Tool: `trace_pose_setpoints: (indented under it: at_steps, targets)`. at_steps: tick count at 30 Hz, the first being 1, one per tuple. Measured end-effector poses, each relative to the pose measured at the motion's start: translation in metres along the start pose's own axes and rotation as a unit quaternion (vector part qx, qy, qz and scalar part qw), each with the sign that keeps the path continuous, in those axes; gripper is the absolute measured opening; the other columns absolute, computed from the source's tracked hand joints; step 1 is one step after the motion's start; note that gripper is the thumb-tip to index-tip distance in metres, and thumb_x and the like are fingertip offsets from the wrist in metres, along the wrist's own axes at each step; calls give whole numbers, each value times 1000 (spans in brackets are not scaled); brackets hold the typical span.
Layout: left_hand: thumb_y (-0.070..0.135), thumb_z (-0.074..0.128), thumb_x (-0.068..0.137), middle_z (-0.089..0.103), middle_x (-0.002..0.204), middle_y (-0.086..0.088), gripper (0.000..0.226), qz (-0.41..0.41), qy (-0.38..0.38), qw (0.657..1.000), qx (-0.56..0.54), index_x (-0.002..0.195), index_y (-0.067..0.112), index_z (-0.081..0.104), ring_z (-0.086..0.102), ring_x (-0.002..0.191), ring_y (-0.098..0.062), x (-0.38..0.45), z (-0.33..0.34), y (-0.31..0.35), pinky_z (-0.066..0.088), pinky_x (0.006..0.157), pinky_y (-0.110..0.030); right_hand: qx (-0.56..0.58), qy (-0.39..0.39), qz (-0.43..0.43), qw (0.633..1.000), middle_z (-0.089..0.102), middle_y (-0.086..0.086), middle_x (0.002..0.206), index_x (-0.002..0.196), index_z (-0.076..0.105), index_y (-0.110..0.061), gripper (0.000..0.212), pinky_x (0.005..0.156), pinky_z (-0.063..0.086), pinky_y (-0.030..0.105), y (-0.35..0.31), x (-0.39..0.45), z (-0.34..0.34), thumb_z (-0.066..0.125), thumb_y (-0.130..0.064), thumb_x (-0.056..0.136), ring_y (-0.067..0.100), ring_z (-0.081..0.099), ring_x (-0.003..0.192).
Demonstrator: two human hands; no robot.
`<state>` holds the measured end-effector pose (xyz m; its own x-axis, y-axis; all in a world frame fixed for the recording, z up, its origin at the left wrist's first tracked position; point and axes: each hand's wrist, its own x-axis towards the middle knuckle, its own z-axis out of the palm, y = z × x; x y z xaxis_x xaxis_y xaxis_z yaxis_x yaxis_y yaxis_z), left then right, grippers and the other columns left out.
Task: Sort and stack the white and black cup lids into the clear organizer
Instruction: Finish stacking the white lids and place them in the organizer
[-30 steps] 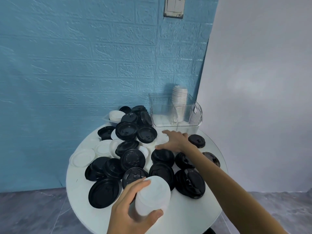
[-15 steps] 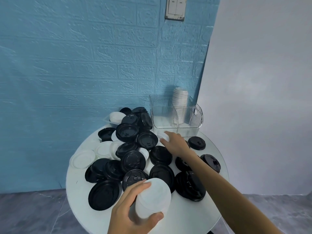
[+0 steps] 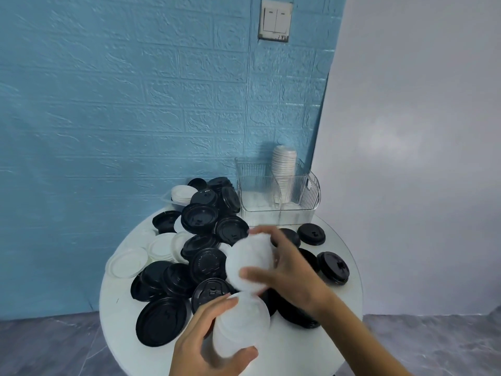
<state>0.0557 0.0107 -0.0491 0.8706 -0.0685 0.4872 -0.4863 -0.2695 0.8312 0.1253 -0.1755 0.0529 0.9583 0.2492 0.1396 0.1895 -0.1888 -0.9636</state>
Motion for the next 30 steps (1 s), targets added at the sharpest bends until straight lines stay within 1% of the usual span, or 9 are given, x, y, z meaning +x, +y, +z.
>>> trace_pose_setpoints:
  at_steps: [4,6,10,13,15,18,20,24,30]
  targets:
    - [44,86,47,69,128,16,76,-16,-5,1000,-7,119,53,65,66,119,-8,0,0,0,53,90,-17,-3,-51,24,998,75,-4,107,114,70,-36,49,82,55,24,3,-19,0,89,-32,69,11,71,98]
    - [48,87,47,70,127,15,76,-25,-4,1000,-18,119,54,65,67,117,-9,-1,1,-1,54,91,-21,3,-50,37,998,76,-3,108,114,72,-35,46,84,56,26,2,-22,-2,88,-32,72,13,72,98]
    - [56,89,45,73,121,17,77,-45,1,999,-25,118,58,64,69,116,-8,-3,2,-3,56,95,-32,7,-64,72,995,76,-2,106,111,74,-35,38,70,55,27,-1,-23,-2,85,-37,75,11,70,88]
    - [57,91,44,73,121,19,80,-57,3,998,-35,119,58,64,69,115,-5,-4,2,-6,56,93,-26,31,-102,99,989,77,-3,102,109,77,-27,30,75,53,20,-2,-23,-2,84,-31,80,8,70,91]
    - [56,93,43,74,120,18,83,-74,-2,996,-49,120,56,64,70,113,-4,-4,1,-9,57,90,-22,-17,-103,93,990,76,-8,102,109,77,-31,30,76,51,16,-2,-24,1,84,-34,80,2,70,91]
    - [52,96,41,73,124,20,97,-82,-13,994,-65,132,45,62,68,118,-3,-4,1,-11,56,93,-21,-179,-62,52,980,60,-19,107,109,70,-51,40,76,46,12,5,-26,7,80,-60,71,-1,59,88]
    - [49,98,41,71,127,20,107,-77,-15,995,-63,139,36,57,66,121,-2,-4,0,-11,53,93,-14,-195,-77,47,977,54,-23,106,108,70,-54,38,75,45,13,9,-26,12,77,-62,72,-1,56,86]
    - [43,99,42,73,126,16,93,-67,-21,995,-66,128,54,63,67,120,-5,-3,-1,-10,55,92,-17,-165,-82,57,981,59,-22,107,101,73,-48,33,76,49,16,15,-24,16,80,-59,71,1,61,89]
    - [55,96,45,72,127,16,88,-51,-5,997,-56,126,57,62,67,121,-7,-3,0,-8,56,96,-26,-178,-78,46,980,59,-22,106,101,73,-50,37,75,48,18,22,-22,15,79,-64,68,2,61,88]
